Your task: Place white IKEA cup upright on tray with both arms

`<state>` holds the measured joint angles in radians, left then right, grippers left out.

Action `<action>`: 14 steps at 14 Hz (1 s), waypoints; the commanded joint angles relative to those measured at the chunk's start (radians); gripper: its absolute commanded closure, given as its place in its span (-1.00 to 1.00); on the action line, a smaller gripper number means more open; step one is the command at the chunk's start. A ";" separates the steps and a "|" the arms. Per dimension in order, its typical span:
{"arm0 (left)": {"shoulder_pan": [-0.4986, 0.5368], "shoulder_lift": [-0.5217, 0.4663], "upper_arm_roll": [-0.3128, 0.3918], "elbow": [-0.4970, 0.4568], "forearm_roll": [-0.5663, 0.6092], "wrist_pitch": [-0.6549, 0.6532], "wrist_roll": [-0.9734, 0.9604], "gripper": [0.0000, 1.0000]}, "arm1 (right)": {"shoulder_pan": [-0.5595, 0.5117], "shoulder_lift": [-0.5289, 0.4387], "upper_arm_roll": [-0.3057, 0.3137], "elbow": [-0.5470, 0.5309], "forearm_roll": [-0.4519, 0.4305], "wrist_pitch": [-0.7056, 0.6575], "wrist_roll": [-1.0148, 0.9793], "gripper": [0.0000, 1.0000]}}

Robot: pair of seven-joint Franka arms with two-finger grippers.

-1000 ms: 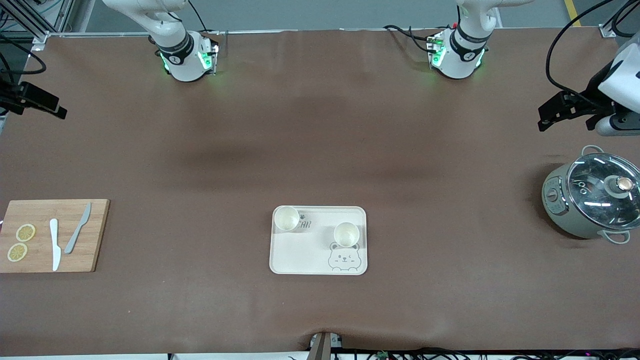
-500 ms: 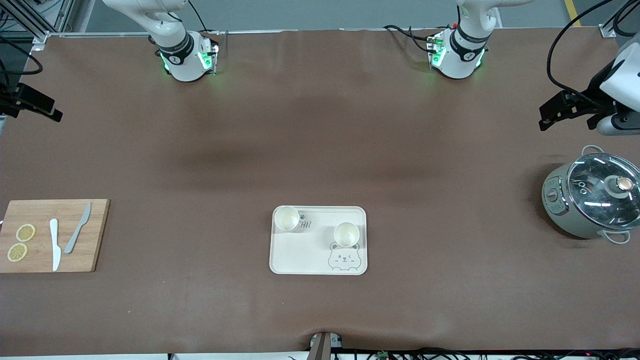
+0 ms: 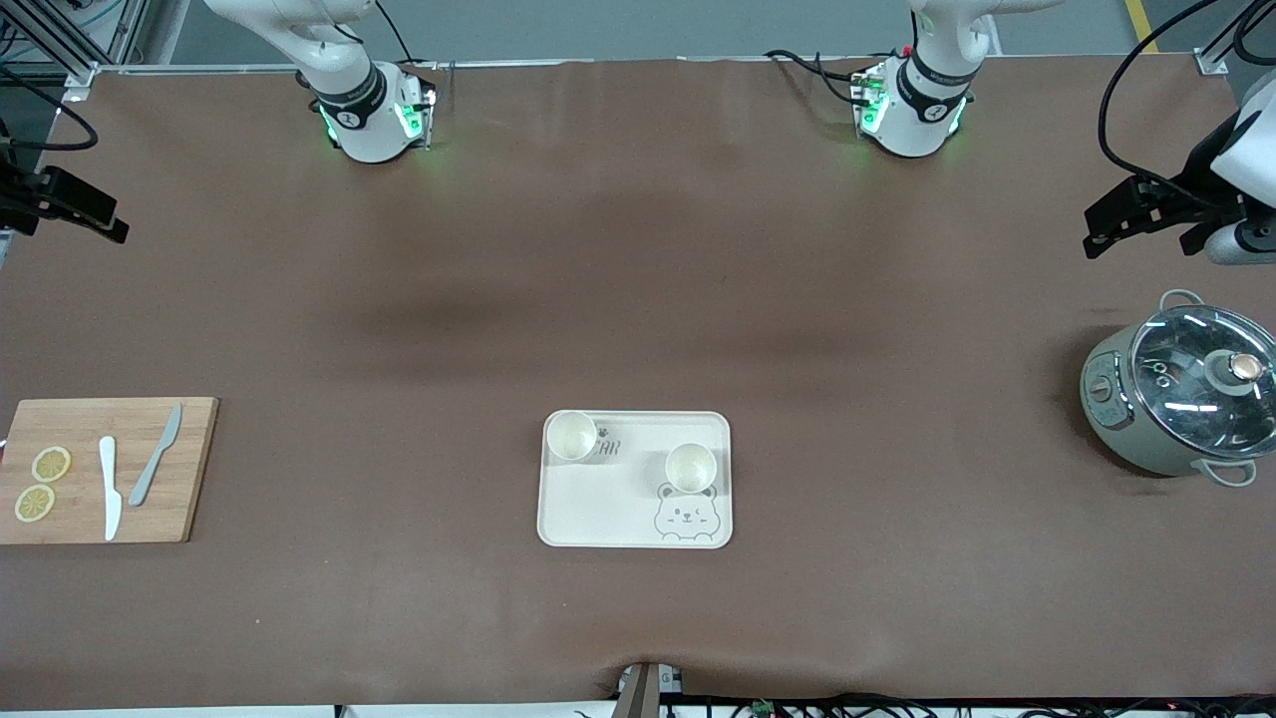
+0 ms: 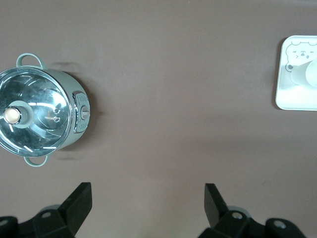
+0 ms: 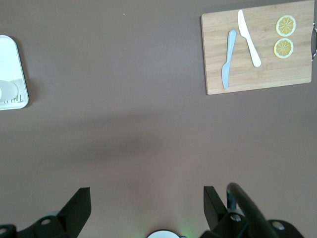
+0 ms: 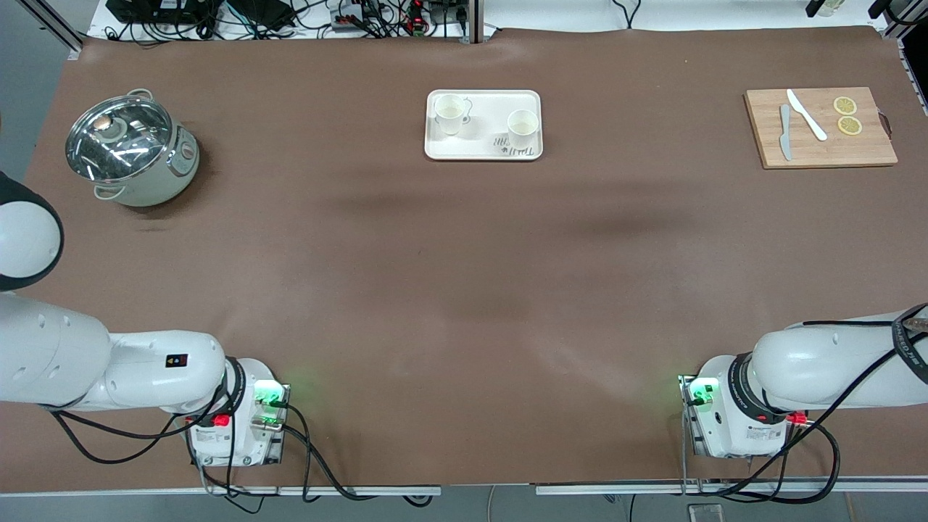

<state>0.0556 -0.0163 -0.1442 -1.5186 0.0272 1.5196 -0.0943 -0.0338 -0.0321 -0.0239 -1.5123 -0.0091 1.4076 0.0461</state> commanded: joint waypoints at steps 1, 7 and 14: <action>0.009 -0.005 0.000 0.023 -0.013 -0.018 0.021 -1.00 | -0.009 -0.012 0.005 -0.011 -0.023 -0.009 -0.002 -1.00; 0.009 -0.005 0.000 0.031 -0.012 -0.019 0.018 -1.00 | -0.011 -0.012 0.005 -0.012 -0.023 -0.015 0.000 -1.00; 0.009 -0.008 0.000 0.031 -0.016 -0.035 0.018 -1.00 | -0.009 -0.012 0.005 -0.012 -0.023 -0.021 0.000 -1.00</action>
<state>0.0565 -0.0163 -0.1426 -1.4983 0.0272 1.5056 -0.0942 -0.0347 -0.0321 -0.0259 -1.5134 -0.0145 1.3905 0.0463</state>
